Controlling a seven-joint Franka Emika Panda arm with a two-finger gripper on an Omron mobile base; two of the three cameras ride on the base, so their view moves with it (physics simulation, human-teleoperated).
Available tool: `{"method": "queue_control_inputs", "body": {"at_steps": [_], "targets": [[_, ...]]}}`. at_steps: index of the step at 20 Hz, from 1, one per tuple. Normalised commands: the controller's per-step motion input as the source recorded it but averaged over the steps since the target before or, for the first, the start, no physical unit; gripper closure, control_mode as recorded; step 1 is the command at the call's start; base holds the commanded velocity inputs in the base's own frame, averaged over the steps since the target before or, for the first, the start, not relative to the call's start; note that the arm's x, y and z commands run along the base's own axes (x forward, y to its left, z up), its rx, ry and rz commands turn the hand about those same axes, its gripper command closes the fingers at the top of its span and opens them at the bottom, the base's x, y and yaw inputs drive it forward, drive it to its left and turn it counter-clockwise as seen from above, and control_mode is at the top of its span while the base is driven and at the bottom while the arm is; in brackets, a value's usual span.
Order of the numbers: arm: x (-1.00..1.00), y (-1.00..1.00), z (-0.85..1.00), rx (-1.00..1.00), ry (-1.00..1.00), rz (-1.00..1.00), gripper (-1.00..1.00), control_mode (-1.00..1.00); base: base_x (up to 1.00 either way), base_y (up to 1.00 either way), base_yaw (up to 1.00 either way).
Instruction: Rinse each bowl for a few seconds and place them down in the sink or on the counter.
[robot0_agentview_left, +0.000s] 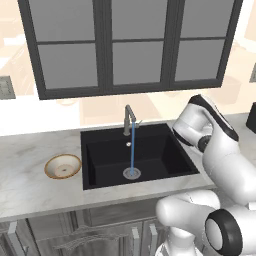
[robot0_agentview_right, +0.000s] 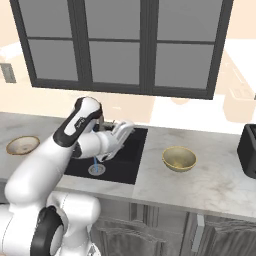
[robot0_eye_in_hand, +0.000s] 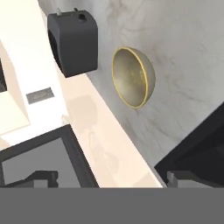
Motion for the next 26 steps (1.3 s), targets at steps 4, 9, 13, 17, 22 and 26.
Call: {"method": "queue_control_inputs", "body": {"at_steps": [4, 9, 13, 17, 22, 26], "targets": [[-0.24, -0.22, 0.25, 0.02, 0.09, -0.12, -1.00, -1.00, 0.00, 0.00, 0.00], [-0.20, -0.18, 0.19, 0.01, 0.11, -0.13, -1.00, -1.00, 0.00, 0.00, 0.00], [-0.15, -0.24, 0.30, 0.02, 0.08, -0.12, -1.00, -1.00, 0.00, 0.00, 0.00], [-0.16, -0.25, 0.27, 0.02, 0.10, -0.13, -1.00, -1.00, 0.00, 0.00, 0.00], [-0.10, -0.18, 0.12, 0.00, 0.19, -0.14, -1.00, -1.00, 0.00, 0.00, 0.00], [0.01, -0.15, 0.21, 0.04, 0.27, -0.10, -1.00, -1.00, 0.00, 0.00, 0.00]]}}
